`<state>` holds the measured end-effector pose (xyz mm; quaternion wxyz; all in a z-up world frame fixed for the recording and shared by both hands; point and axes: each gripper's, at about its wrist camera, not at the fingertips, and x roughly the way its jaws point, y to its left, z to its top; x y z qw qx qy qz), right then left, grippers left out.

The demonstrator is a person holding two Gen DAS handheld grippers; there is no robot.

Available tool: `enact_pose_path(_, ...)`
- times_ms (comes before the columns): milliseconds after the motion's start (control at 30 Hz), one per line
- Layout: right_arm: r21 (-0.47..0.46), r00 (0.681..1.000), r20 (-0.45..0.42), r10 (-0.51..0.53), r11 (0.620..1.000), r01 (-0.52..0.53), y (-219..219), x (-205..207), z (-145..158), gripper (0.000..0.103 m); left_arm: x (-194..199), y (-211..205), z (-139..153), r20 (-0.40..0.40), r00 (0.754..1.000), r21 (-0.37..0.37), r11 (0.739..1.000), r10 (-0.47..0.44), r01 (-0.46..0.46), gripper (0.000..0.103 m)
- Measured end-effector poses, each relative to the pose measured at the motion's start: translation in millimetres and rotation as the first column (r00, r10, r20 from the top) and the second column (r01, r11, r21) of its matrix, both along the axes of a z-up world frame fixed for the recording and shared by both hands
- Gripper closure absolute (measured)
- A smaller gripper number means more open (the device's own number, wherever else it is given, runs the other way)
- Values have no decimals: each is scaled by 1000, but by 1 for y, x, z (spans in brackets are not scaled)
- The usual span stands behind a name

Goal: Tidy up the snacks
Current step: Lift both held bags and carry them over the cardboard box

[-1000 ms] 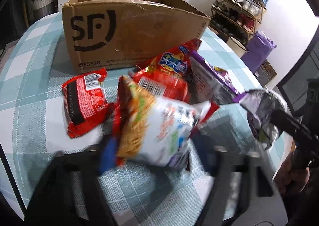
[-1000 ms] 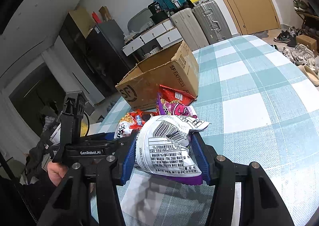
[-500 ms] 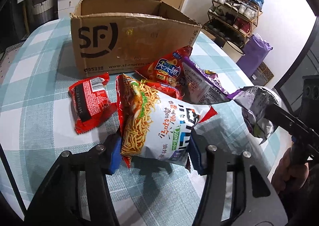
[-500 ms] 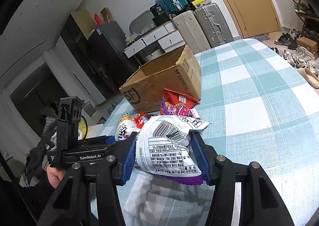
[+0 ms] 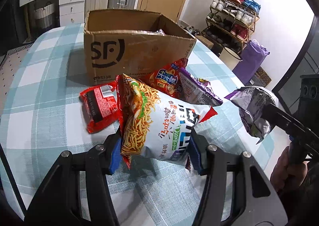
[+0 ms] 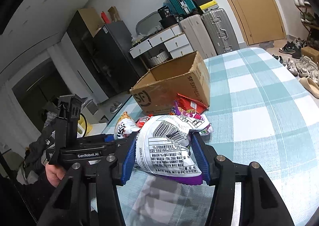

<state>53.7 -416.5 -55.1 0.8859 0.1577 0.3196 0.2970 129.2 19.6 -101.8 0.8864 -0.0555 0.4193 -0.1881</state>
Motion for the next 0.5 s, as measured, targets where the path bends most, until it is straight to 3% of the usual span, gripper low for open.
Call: enact_pose_path(500, -48, 996, 74, 51, 998, -48, 26, 3, 38, 49, -10, 22, 51, 82, 997, -51, 999, 7, -3, 50)
